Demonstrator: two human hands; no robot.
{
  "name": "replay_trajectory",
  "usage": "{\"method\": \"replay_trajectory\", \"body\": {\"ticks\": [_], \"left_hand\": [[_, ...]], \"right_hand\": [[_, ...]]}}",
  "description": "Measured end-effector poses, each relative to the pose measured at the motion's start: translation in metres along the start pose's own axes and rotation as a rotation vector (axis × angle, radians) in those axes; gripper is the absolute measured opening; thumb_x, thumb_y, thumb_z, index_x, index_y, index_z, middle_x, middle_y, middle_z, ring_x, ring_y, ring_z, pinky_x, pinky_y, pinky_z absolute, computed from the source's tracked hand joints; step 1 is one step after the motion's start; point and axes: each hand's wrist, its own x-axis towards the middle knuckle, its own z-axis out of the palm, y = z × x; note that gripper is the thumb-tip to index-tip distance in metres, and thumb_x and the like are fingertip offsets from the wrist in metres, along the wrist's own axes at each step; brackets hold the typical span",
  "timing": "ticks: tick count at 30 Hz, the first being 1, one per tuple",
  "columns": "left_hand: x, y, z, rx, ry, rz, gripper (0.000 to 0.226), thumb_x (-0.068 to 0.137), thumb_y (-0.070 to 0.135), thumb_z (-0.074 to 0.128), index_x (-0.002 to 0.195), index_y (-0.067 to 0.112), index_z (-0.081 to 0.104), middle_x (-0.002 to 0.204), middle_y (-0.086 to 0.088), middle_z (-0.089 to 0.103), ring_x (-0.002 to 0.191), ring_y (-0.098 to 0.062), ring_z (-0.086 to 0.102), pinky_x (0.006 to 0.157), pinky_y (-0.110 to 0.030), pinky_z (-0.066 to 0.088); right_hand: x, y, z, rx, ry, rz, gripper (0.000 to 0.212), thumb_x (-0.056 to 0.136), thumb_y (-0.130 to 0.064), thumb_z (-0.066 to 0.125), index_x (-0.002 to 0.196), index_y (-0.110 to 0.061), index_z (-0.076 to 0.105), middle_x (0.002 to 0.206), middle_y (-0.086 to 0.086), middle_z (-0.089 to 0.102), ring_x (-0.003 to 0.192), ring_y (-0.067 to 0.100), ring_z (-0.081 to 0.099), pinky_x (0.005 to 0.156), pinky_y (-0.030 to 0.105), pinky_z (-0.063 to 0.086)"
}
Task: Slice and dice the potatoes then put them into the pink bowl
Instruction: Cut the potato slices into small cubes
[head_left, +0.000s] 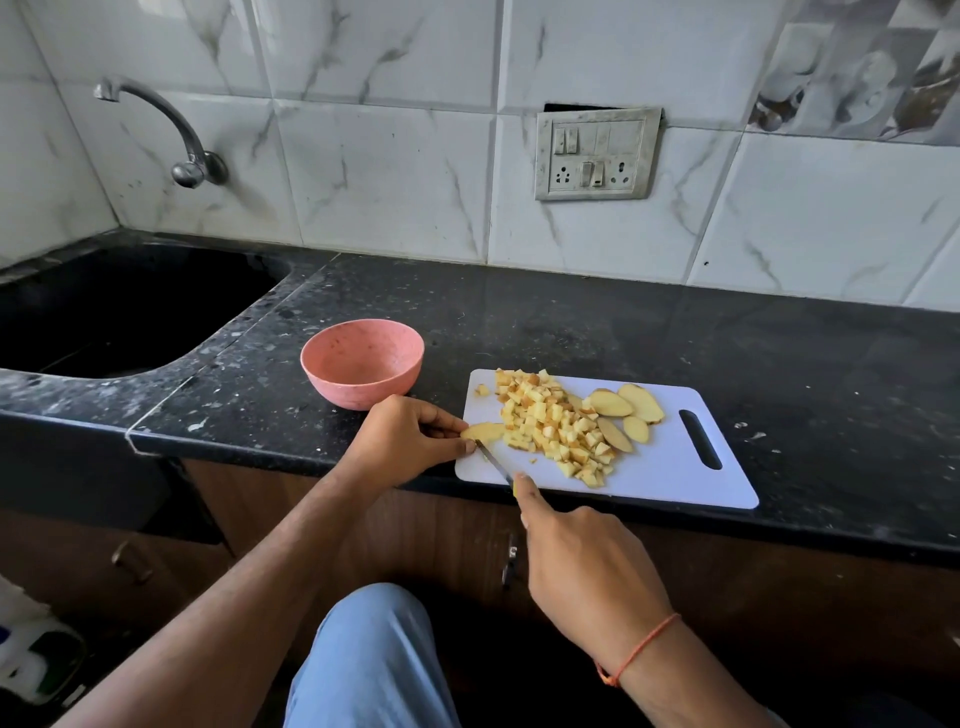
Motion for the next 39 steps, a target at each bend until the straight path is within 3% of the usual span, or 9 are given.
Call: {"method": "replay_trajectory", "body": {"ticks": [6,10,12,15,23,32,35,37,39], "left_hand": [[0.003,-0.001,0.0,0.038,-0.004,-0.028,0.03,0.078,0.037,0.094,0.105,0.028,0.085,0.085,0.019,0.079,0.079,-0.002,0.074,0.068,-0.017,0.056],[0.004,0.003,-0.002,0.056,-0.033,-0.031,0.032,0.078,0.037,0.093,0.108,0.028,0.084,0.084,0.02,0.078,0.08,-0.005,0.073,0.069,-0.022,0.059],[0.006,0.005,-0.002,0.082,-0.034,-0.023,0.031,0.077,0.037,0.094,0.106,0.028,0.085,0.082,0.023,0.076,0.074,0.0,0.07,0.06,-0.014,0.051],[0.011,0.008,0.001,0.103,-0.016,-0.014,0.031,0.074,0.039,0.096,0.101,0.028,0.086,0.08,0.02,0.077,0.07,0.005,0.067,0.057,-0.009,0.045],[0.03,0.02,0.016,0.201,-0.047,-0.005,0.031,0.075,0.042,0.095,0.102,0.03,0.085,0.096,0.021,0.079,0.086,0.013,0.068,0.067,-0.004,0.048],[0.046,0.045,0.038,0.25,-0.043,0.054,0.015,0.077,0.042,0.094,0.088,0.035,0.087,0.079,0.024,0.077,0.074,0.006,0.069,0.067,-0.021,0.057],[0.053,0.055,0.037,0.21,-0.046,0.076,0.026,0.082,0.055,0.086,0.079,0.03,0.085,0.068,0.013,0.075,0.047,-0.007,0.052,0.045,-0.027,0.039],[0.06,0.068,0.031,0.205,-0.024,0.116,0.032,0.09,0.055,0.079,0.077,0.026,0.085,0.05,0.008,0.06,0.04,-0.009,0.034,0.042,-0.022,0.025],[0.069,0.08,0.026,0.22,-0.017,0.16,0.027,0.092,0.054,0.077,0.081,0.03,0.086,0.048,0.011,0.056,0.041,-0.007,0.035,0.043,-0.021,0.026]], "right_hand": [[0.0,0.041,-0.01,0.115,0.098,0.0,0.051,0.109,-0.034,0.039,0.16,-0.037,0.035,0.058,-0.01,0.04,0.056,0.012,0.043,0.05,0.029,0.03],[0.015,0.083,-0.014,0.347,0.242,0.062,0.053,0.105,-0.023,0.051,0.154,-0.041,0.045,0.046,-0.007,0.038,0.043,0.013,0.038,0.053,0.038,0.036],[0.024,0.111,-0.017,0.452,0.349,0.099,0.053,0.104,-0.016,0.053,0.151,-0.041,0.05,0.045,-0.006,0.036,0.042,0.015,0.035,0.057,0.03,0.043],[0.033,0.154,-0.017,0.544,0.42,0.2,0.045,0.107,-0.018,0.053,0.149,-0.035,0.055,0.051,-0.011,0.039,0.046,0.011,0.036,0.047,0.018,0.03],[0.038,0.185,-0.003,0.876,0.467,0.302,0.039,0.109,-0.022,0.051,0.141,-0.04,0.061,0.056,-0.018,0.045,0.06,0.013,0.034,0.063,0.035,0.035],[0.038,0.194,-0.002,1.033,0.469,0.362,0.037,0.109,-0.025,0.051,0.139,-0.043,0.063,0.058,-0.014,0.037,0.055,0.01,0.029,0.046,0.019,0.03],[0.038,0.194,-0.003,1.049,0.467,0.367,0.036,0.109,-0.025,0.051,0.14,-0.041,0.063,0.058,-0.011,0.035,0.053,0.009,0.029,0.046,0.019,0.03],[0.038,0.193,-0.003,1.06,0.468,0.371,0.036,0.109,-0.025,0.051,0.139,-0.042,0.063,0.058,-0.012,0.036,0.053,0.009,0.029,0.046,0.019,0.03],[0.038,0.193,-0.004,1.07,0.472,0.374,0.037,0.109,-0.025,0.051,0.138,-0.044,0.063,0.058,-0.011,0.034,0.053,0.009,0.028,0.045,0.019,0.029]]}}
